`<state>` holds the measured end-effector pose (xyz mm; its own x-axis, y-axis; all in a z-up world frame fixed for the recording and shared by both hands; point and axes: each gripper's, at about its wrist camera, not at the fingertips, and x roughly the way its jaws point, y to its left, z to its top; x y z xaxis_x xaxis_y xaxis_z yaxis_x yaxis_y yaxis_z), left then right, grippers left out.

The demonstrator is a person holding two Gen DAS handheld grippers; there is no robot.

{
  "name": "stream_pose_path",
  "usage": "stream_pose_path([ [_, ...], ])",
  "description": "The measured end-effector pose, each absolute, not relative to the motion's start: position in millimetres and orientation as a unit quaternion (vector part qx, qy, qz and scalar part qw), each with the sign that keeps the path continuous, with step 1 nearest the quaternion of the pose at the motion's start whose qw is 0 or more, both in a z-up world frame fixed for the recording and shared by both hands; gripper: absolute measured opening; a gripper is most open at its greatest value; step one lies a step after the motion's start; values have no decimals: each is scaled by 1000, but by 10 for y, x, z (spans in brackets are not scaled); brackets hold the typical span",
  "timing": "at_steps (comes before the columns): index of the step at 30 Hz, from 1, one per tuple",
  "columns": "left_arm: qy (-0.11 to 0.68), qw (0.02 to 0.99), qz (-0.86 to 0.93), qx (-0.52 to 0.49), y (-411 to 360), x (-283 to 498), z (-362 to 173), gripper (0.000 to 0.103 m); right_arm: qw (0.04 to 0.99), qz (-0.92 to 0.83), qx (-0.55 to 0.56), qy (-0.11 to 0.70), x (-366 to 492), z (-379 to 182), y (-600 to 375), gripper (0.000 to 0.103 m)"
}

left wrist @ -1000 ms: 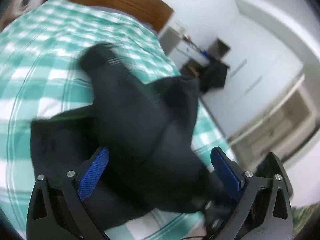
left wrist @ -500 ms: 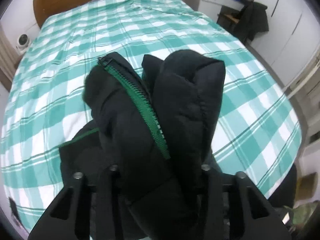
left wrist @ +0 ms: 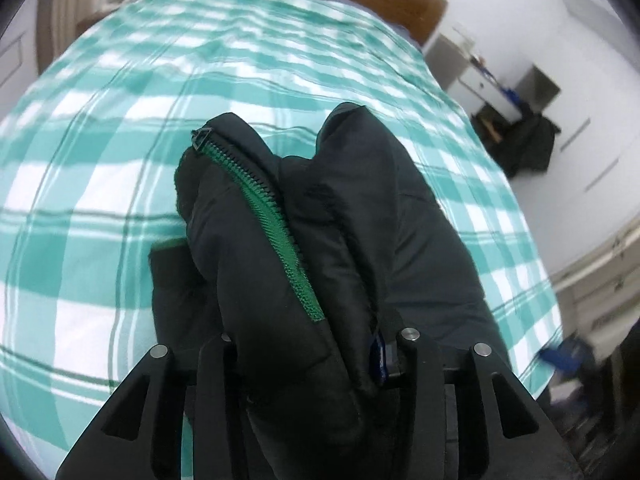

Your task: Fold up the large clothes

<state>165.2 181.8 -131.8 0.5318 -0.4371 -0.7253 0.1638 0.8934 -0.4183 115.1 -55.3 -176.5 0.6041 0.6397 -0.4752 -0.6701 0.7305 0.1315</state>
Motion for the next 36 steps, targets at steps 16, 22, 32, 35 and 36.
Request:
stream_pose_path([
  [16,472,831,-156,-251,2224,1698,-2171,52,882,343,-119,299,1247,-2953,407,32],
  [22,469,828,-157,-265,2252,1711,-2293,54,875,345,-118,318,1445,-2945,366,32],
  [32,457,830,-164,-275,2346,1612,-2375,54,858,357,-66,363,2006,-1590,159,35],
  [35,453,830,-164,-279,2366,1579,-2399,55,850,333,-98,397,2609,-1388,342,35],
  [36,452,830,-165,-281,2380,1558,-2409,55,841,335,-112,410,2867,-1379,499,35],
])
